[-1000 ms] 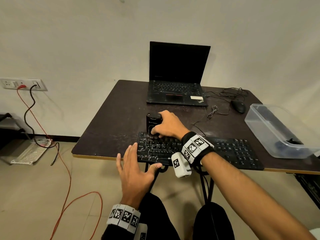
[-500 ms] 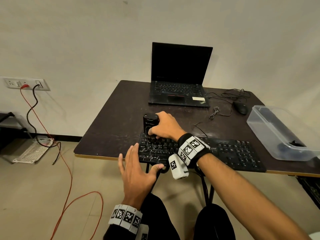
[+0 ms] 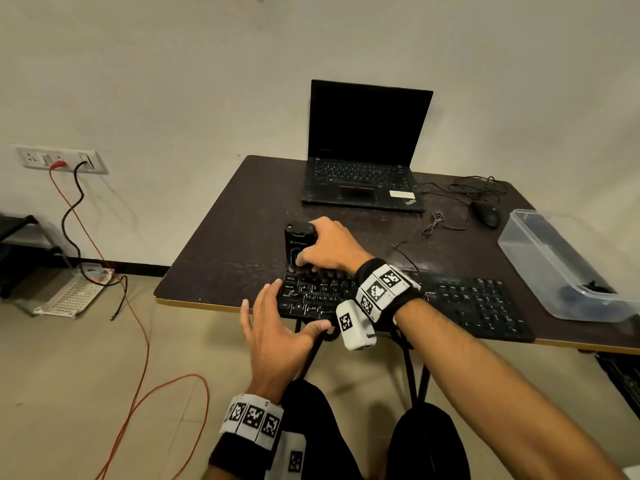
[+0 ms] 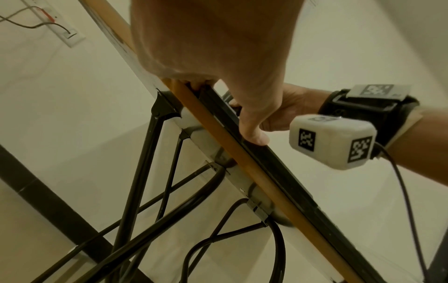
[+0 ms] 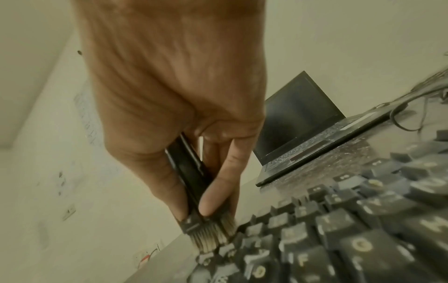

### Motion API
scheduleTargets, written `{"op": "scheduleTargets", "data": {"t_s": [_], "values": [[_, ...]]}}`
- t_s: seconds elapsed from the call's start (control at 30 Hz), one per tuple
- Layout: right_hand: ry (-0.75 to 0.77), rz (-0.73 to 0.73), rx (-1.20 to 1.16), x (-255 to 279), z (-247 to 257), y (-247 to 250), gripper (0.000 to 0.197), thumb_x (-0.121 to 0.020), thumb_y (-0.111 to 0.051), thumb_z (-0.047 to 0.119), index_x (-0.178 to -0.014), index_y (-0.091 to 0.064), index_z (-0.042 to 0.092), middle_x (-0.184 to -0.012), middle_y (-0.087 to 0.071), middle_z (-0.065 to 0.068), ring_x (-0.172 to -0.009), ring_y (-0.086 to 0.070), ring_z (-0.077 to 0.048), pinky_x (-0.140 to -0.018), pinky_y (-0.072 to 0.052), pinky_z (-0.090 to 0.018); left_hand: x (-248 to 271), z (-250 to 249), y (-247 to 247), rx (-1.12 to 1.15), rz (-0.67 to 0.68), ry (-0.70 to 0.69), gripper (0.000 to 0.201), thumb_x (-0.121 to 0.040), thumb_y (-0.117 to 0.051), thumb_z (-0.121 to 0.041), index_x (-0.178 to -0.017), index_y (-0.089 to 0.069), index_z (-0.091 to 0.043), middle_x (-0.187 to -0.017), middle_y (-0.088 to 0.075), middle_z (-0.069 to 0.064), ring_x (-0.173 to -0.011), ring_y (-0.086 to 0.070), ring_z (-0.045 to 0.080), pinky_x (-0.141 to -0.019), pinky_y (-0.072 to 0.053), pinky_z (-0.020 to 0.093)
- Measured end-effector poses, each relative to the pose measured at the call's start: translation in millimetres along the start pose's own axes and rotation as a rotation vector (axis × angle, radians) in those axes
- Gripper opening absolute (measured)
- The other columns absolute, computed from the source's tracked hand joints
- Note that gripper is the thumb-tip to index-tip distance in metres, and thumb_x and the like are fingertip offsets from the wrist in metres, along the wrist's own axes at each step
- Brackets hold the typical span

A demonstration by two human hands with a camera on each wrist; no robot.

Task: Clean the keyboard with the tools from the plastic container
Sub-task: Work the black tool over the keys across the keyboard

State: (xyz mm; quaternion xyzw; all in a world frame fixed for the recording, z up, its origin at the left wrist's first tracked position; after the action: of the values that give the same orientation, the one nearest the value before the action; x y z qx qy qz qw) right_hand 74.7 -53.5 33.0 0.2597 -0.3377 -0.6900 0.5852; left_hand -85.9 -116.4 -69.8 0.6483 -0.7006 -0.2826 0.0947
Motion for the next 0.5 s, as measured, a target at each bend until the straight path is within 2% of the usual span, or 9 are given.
{"op": "scheduleTargets", "data": {"t_s": [0.07,0.13,0.2,0.27,0.33,0.4,0.47,0.5], "values": [[0.009,0.002,0.006,2,2,-5,0.019,-0.076,-0.083,0.017,-0.092,-0.072,0.019,-0.079,-0.079,-0.002,-0.062,-0.077,-0.019,-0.073,-0.066,-0.036,0,0,2,0.018,0.016,0.044,0.111,-0.067,-0.09,-0.058,-0.158,-0.034,-0.027,-0.165,-0.032,-0.006,-0.147,0.01,-0.013,-0.13,0.008,0.036],[0.007,0.096,-0.014,4,6,-10,0.024,-0.077,-0.085,0.016,-0.097,-0.072,0.016,-0.085,-0.079,-0.003,-0.063,-0.078,-0.021,-0.069,-0.066,-0.037,-1,0,1,0.046,0.033,0.089,0.111,-0.067,-0.092,-0.054,-0.158,-0.033,-0.03,-0.166,-0.03,-0.008,-0.151,0.006,-0.003,-0.13,0.005,0.039],[0.001,0.125,-0.031,3,7,-10,0.025,-0.076,-0.086,0.015,-0.096,-0.071,0.015,-0.085,-0.079,-0.004,-0.065,-0.078,-0.024,-0.069,-0.066,-0.039,-1,0,1,0.062,0.047,0.115,0.111,-0.066,-0.093,-0.052,-0.158,-0.033,-0.031,-0.166,-0.03,-0.01,-0.152,0.007,-0.001,-0.131,0.002,0.042],[0.002,0.03,0.016,1,9,-5,0.02,-0.075,-0.084,0.018,-0.09,-0.071,0.019,-0.079,-0.079,-0.002,-0.064,-0.077,-0.021,-0.071,-0.065,-0.035,-4,1,2,0.082,0.046,0.133,0.111,-0.065,-0.094,-0.05,-0.157,-0.034,-0.031,-0.165,-0.031,-0.012,-0.153,0.007,0.001,-0.131,-0.001,0.044],[-0.003,-0.01,0.023,2,10,-6,0.018,-0.075,-0.084,0.02,-0.088,-0.071,0.02,-0.075,-0.078,0.0,-0.06,-0.075,-0.017,-0.065,-0.062,-0.031,-4,2,3,0.095,0.041,0.141,0.111,-0.064,-0.095,-0.049,-0.157,-0.036,-0.031,-0.164,-0.033,-0.012,-0.154,0.007,0.004,-0.131,0.001,0.04],[-0.01,0.069,-0.002,2,11,-11,0.021,-0.076,-0.085,0.017,-0.092,-0.071,0.016,-0.078,-0.078,0.0,-0.054,-0.073,-0.015,-0.055,-0.056,-0.026,-5,3,2,0.102,0.034,0.139,0.111,-0.063,-0.096,-0.047,-0.156,-0.037,-0.031,-0.162,-0.035,-0.013,-0.155,0.007,0.006,-0.129,0.003,0.034],[-0.015,0.099,-0.004,1,12,-9,0.021,-0.076,-0.085,0.015,-0.091,-0.069,0.015,-0.08,-0.078,-0.002,-0.054,-0.073,-0.017,-0.053,-0.055,-0.026,-5,6,1,0.114,0.027,0.145,0.112,-0.062,-0.096,-0.048,-0.155,-0.037,-0.031,-0.161,-0.037,-0.013,-0.156,0.007,0.008,-0.128,0.003,0.032],[-0.018,0.068,-0.003,0,11,-7,0.02,-0.076,-0.084,0.015,-0.089,-0.07,0.015,-0.08,-0.078,-0.002,-0.056,-0.074,-0.018,-0.056,-0.056,-0.027,-5,8,1,0.108,0.024,0.145,0.112,-0.061,-0.096,-0.049,-0.155,-0.037,-0.031,-0.16,-0.037,-0.014,-0.156,0.007,0.009,-0.127,0.004,0.031]]}}
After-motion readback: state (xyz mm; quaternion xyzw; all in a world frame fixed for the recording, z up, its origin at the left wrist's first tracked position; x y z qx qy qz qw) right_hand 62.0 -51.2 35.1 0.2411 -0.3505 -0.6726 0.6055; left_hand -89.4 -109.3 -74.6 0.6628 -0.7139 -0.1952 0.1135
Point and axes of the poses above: each hand's wrist, its own x-axis away from the middle knuckle, its own y-axis out of the back of the hand, z = x × y, the point moved 6 cm from there along -x, towards the middle knuckle
